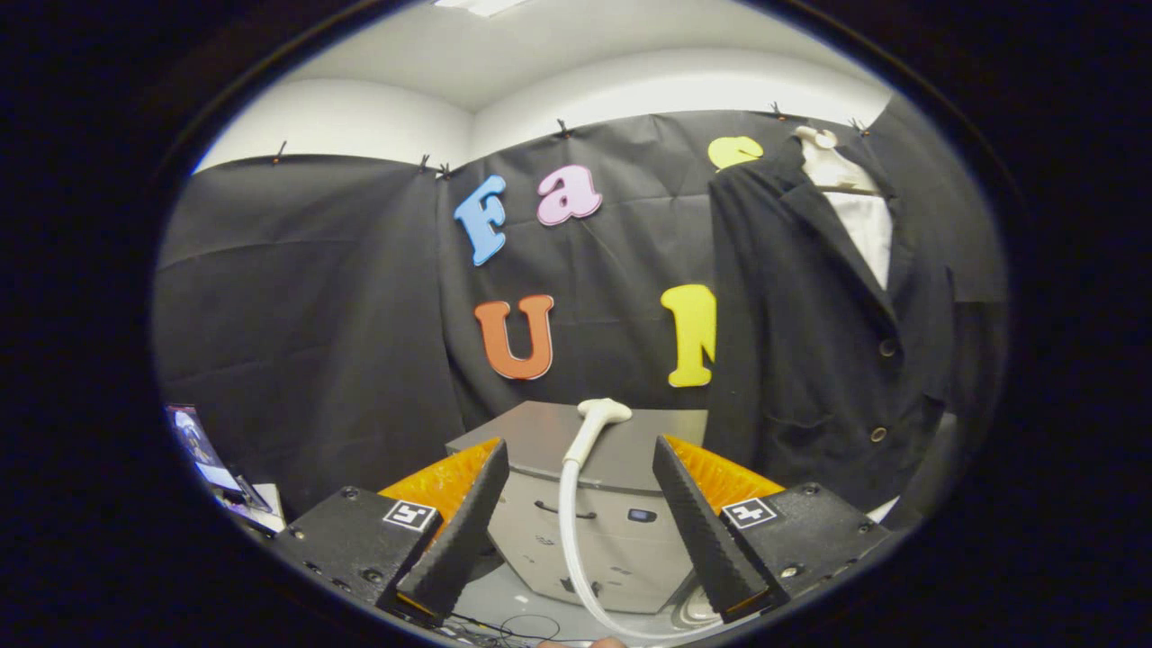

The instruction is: Iron the clothes twice with a garment steamer, once on the left side and once on the right side.

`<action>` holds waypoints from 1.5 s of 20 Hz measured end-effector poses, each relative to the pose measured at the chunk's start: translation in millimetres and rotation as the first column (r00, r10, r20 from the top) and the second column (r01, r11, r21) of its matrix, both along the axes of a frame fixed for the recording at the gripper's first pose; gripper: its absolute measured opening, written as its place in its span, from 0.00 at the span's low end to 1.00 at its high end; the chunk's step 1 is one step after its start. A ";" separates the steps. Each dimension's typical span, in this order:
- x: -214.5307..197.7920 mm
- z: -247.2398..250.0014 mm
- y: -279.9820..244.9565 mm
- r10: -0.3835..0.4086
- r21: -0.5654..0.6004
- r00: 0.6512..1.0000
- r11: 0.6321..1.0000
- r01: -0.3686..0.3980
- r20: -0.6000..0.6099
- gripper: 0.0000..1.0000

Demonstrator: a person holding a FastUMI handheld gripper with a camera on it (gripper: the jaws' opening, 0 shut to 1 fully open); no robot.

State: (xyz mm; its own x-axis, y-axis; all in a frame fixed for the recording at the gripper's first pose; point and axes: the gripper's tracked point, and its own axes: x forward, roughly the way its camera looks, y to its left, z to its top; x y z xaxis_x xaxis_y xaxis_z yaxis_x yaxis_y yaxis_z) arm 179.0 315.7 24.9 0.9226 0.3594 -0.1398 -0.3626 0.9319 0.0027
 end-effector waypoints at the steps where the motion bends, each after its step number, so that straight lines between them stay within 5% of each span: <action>1: 16.4 -1.1 11.2 0.012 -0.001 1.000 1.000 -0.013 -0.018 1.00; 8: 154.0 -19.3 64.0 0.037 -0.009 0.985 0.999 -0.039 -0.167 1.00; 15: 261.1 -89.9 75.7 -0.090 -0.129 0.931 0.991 0.047 -0.354 0.99; 22: 308.2 -130.1 77.7 -0.203 -0.197 0.879 0.972 0.128 -0.430 0.94; 30: 322.6 -156.8 80.5 -0.230 -0.194 0.839 0.969 0.151 -0.493 0.79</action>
State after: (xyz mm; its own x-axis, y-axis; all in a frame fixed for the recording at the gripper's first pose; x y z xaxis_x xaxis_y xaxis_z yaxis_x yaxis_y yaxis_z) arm 501.6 396.1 -131.9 0.7552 0.1238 -0.6437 -0.1618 0.9868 0.0001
